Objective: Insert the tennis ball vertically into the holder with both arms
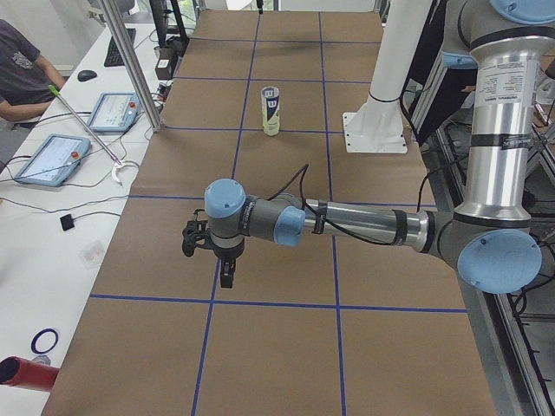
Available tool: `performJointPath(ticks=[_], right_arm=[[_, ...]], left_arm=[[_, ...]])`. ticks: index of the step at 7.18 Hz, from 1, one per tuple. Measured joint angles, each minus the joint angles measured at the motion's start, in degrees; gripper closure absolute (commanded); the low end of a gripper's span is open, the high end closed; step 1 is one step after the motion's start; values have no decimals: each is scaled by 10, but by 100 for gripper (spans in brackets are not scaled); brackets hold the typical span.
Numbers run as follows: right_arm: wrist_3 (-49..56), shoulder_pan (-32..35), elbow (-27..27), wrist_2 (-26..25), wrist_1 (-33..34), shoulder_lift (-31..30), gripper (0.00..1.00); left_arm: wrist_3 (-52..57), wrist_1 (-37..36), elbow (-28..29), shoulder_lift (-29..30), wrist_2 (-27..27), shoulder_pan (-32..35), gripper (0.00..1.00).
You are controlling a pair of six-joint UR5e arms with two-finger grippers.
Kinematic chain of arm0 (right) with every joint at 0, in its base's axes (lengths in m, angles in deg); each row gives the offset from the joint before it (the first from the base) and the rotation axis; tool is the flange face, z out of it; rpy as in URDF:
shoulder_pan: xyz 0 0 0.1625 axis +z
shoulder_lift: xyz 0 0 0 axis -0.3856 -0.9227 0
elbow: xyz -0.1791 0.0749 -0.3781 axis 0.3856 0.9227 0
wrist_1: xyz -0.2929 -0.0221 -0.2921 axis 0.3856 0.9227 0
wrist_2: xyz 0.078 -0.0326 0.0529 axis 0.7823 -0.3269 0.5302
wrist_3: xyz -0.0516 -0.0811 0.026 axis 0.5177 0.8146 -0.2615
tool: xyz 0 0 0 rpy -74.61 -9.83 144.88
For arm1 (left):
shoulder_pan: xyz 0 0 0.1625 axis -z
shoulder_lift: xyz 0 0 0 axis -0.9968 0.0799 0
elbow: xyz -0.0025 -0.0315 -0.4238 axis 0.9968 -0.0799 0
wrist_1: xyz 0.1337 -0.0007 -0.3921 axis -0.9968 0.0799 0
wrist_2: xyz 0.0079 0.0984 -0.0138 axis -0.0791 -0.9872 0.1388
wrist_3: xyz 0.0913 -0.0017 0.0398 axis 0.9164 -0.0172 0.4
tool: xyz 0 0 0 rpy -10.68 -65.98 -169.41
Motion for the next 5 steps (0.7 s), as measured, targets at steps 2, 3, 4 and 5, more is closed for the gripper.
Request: performJointPath(ticks=[2, 3, 4, 5], right_arm=[[-3, -1, 1, -1, 0, 0, 1], [-3, -1, 2, -1, -1, 0, 1], [-3, -1, 2, -1, -1, -1, 1], [-3, -1, 2, -1, -1, -1, 1]], left_arm=[[64, -22, 4, -2, -18, -10, 1], [78, -52, 5, 1, -18, -11, 1], [87, -80, 4, 6, -17, -8, 1], [100, -94, 4, 8, -16, -3, 1]])
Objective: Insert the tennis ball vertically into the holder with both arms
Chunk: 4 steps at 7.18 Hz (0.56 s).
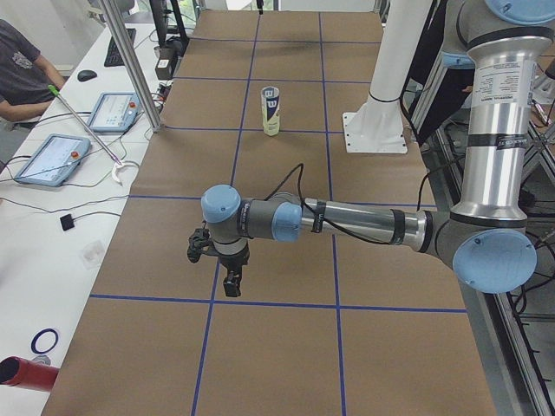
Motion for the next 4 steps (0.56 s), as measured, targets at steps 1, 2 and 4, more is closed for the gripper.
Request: performJointPath(ticks=[1, 2, 4], right_arm=[[0, 0, 0, 0, 0, 0, 1], [0, 0, 0, 0, 0, 0, 1], [0, 0, 0, 0, 0, -1, 1]], left_arm=[[14, -8, 1, -1, 2, 9, 1], [21, -16, 1, -3, 10, 19, 1], [22, -26, 1, -6, 30, 34, 1]])
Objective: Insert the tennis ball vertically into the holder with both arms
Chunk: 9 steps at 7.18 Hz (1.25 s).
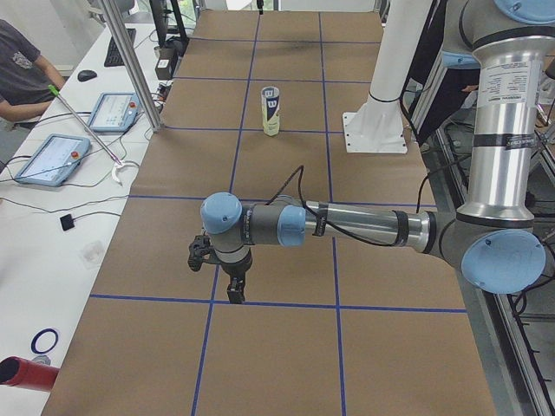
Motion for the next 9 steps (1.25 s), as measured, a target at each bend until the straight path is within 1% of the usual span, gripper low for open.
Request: performJointPath(ticks=[4, 9], right_arm=[[0, -1, -1, 1, -1, 1, 1], [0, -1, 1, 16, -1, 0, 1]], left_arm=[[1, 6, 0, 0, 3, 6, 1], [2, 15, -3, -1, 3, 6, 1]])
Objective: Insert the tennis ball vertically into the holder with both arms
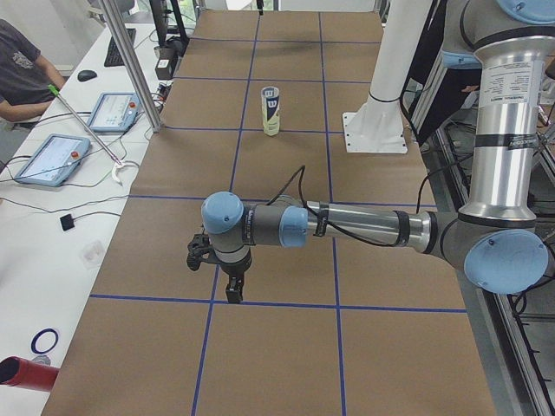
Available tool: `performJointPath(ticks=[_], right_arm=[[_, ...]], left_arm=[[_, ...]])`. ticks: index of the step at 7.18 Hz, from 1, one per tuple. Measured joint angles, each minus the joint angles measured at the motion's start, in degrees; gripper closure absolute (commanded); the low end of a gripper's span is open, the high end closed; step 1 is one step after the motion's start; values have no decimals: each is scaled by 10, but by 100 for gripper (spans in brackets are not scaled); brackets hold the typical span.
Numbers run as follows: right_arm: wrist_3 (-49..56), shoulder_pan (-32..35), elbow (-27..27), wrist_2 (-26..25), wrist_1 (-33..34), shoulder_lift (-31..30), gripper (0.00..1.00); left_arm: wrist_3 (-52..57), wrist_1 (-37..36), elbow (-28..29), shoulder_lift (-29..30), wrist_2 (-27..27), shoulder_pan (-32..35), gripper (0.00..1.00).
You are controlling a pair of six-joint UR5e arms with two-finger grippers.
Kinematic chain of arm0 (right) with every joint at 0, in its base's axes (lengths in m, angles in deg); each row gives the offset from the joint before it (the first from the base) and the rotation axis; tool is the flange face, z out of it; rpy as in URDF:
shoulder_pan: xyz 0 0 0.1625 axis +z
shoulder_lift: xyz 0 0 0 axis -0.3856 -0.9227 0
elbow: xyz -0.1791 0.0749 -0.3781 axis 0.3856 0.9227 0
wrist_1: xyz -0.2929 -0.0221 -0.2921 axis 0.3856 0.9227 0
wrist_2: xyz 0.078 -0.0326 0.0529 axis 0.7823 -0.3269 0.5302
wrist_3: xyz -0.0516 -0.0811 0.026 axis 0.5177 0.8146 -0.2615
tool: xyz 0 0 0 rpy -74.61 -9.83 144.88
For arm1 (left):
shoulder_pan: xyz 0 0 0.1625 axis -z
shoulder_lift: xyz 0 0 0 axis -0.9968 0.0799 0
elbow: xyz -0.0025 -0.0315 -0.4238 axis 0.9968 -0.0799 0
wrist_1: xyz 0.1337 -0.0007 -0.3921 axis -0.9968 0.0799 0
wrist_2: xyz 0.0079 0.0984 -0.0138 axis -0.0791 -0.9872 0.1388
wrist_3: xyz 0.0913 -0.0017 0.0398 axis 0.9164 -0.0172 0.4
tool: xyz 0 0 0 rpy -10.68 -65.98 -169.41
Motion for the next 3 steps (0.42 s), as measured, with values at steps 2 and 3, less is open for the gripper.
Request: performJointPath(ticks=[2, 3], right_arm=[[0, -1, 0, 0, 0, 0, 1], [0, -1, 0, 1, 0, 0, 1]], left_arm=[[0, 6, 2, 0, 0, -1, 1], [0, 7, 2, 1, 0, -1, 1]])
